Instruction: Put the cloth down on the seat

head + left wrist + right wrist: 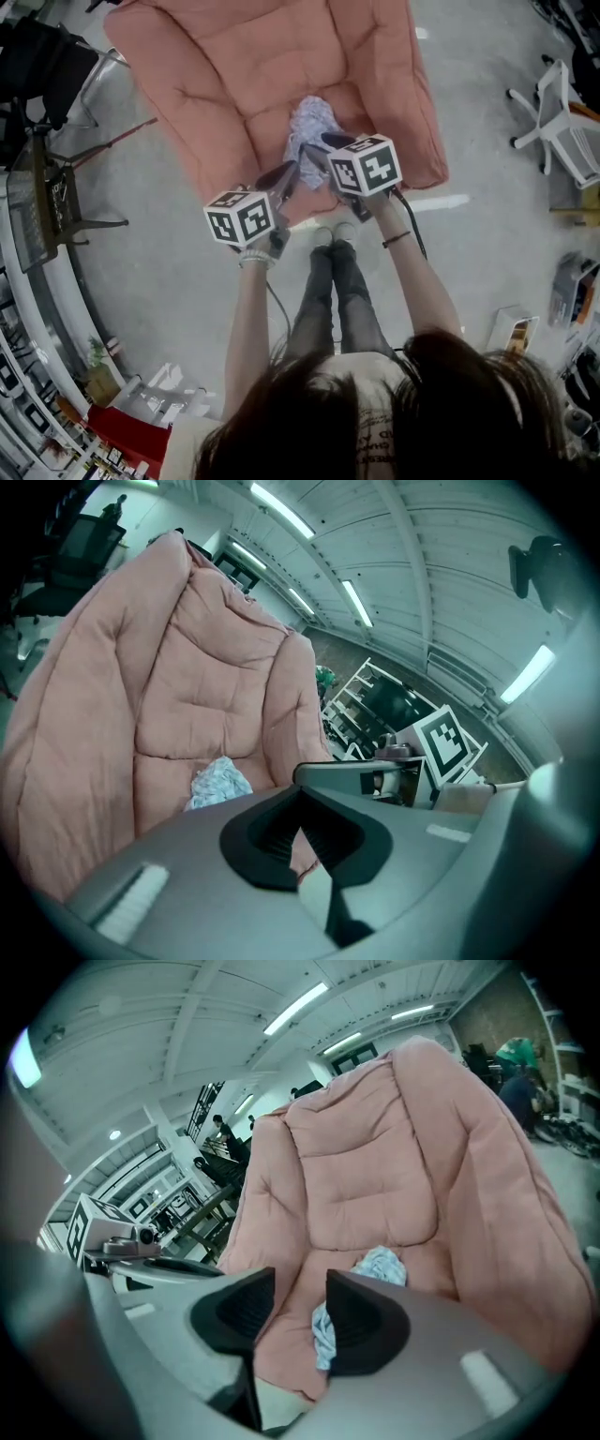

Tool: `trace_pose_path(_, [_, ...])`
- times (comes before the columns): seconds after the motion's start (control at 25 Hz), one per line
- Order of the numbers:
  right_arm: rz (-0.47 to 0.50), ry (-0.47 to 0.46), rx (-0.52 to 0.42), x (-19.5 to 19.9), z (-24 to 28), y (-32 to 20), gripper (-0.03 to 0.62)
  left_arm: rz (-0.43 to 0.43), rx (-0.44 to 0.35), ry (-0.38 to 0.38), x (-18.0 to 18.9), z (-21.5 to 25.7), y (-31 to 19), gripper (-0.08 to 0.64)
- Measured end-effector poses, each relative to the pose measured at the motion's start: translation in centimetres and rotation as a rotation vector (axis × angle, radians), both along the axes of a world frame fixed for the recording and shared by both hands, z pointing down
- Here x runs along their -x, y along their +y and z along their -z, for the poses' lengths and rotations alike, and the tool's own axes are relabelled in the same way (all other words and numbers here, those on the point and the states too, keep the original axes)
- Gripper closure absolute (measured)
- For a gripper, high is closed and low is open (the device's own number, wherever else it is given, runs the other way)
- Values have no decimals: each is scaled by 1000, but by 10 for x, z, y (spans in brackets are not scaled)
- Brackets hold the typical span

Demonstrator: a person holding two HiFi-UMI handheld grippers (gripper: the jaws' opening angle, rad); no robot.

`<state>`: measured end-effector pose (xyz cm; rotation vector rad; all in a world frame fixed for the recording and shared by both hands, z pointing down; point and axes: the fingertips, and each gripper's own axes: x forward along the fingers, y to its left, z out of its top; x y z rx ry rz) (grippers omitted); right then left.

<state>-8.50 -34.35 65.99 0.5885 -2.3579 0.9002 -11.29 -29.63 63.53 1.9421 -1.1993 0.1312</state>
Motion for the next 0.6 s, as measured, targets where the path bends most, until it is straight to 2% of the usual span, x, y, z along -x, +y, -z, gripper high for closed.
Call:
trace_pose_path(0.24, [-17,-75,-37,-8,53,24,444,36,-58,32,-11,46,15,563])
trace_pose_path(0.6, [-8,-114,-118,-17,114,47,477,54,-142,46,-18,106,27,563])
